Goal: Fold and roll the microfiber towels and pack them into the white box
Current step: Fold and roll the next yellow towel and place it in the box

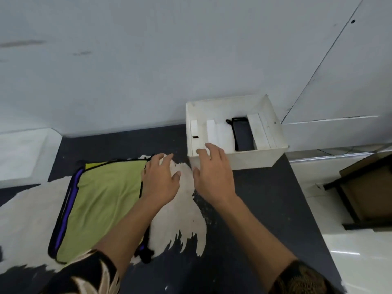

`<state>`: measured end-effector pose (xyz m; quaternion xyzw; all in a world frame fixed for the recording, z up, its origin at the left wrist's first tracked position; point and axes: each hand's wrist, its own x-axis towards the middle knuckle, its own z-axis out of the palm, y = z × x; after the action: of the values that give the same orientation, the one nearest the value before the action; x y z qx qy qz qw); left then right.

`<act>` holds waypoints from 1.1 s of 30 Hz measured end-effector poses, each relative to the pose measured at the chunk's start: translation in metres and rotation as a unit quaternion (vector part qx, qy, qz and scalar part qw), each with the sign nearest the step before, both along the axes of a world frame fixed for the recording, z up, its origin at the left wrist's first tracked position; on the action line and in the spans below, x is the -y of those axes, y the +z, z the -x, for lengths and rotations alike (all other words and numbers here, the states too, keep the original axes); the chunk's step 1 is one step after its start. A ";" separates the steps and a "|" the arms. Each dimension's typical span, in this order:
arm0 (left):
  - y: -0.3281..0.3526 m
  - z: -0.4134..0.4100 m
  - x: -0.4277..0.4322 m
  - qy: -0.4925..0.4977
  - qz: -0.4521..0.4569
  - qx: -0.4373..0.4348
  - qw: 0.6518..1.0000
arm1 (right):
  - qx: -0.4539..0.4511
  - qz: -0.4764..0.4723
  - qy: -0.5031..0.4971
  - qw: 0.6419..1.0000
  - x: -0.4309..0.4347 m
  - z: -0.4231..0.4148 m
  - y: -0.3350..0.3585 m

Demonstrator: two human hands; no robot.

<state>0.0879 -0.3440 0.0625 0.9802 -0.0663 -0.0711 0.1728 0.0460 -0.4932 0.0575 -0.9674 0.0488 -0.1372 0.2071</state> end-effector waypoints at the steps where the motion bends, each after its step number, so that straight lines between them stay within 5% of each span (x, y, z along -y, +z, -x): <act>1: -0.005 0.006 -0.012 0.013 -0.003 -0.016 1.000 | 0.003 -0.008 0.003 1.000 -0.011 0.009 -0.004; 21: -0.083 0.092 -0.329 0.087 -0.029 -0.175 0.980 | -0.196 0.031 -0.001 0.980 -0.276 0.077 -0.097; 33: -0.090 0.087 -0.353 0.162 0.031 -0.160 0.973 | -0.246 0.043 -0.078 0.965 -0.291 0.084 -0.105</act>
<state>0.0008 0.0093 -0.0275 0.9480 0.1201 -0.1955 0.2207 -0.0379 -0.2018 -0.0473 -0.9725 0.1678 0.0878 0.1354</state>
